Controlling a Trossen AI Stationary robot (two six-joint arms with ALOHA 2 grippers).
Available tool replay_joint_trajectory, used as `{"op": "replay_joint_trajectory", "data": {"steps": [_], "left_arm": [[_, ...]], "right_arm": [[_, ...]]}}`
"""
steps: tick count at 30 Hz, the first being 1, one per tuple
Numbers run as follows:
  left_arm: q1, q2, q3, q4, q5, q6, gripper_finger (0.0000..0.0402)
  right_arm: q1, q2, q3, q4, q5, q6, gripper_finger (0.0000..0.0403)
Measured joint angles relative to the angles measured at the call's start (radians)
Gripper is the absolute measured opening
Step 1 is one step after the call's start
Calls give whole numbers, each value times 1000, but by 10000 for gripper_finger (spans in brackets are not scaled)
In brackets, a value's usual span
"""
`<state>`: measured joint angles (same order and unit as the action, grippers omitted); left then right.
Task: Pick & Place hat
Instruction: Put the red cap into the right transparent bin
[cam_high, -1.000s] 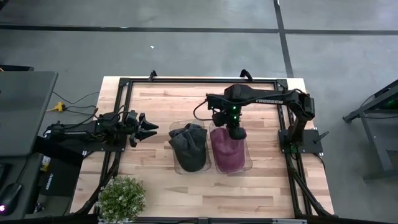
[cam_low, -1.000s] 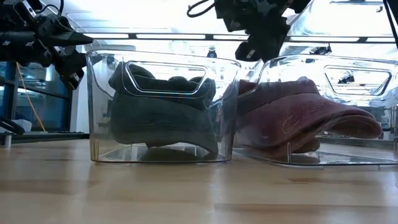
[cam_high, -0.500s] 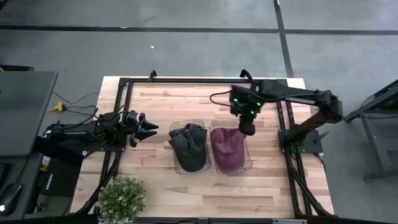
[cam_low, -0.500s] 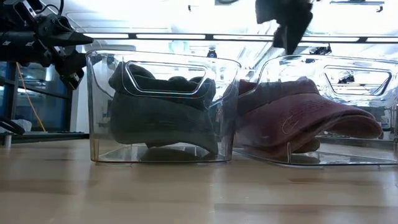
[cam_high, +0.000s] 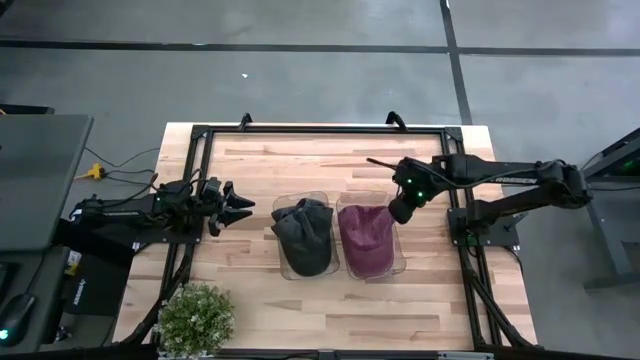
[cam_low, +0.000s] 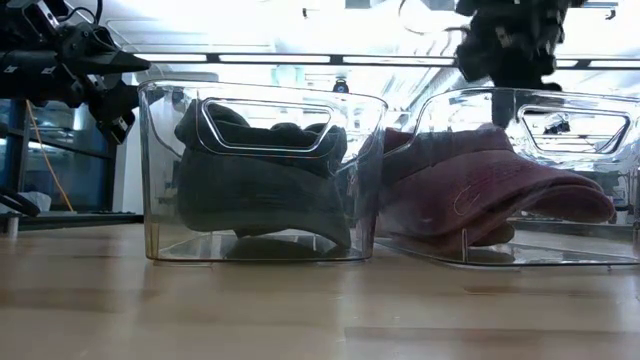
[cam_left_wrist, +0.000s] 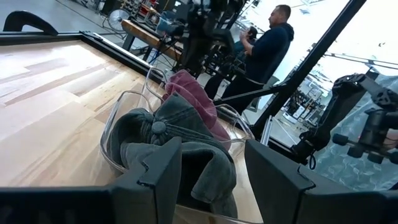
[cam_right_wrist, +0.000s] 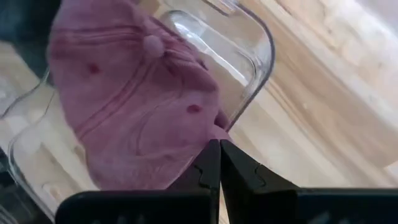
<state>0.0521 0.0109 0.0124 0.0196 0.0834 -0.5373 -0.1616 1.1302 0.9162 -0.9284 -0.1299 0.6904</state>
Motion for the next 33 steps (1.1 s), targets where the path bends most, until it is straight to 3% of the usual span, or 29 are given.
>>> {"op": "replay_joint_trajectory", "data": {"steps": [8,20,33], "left_arm": [[0,0,0,0,0,0,169],[0,0,0,0,1,0,169],[0,0,0,0,6,0,169]], "right_arm": [[1,-15,-118,72,10,161,0],[1,-14,-147,257,-45,192,0],[-2,108,-145,227,7,176,0]]}}
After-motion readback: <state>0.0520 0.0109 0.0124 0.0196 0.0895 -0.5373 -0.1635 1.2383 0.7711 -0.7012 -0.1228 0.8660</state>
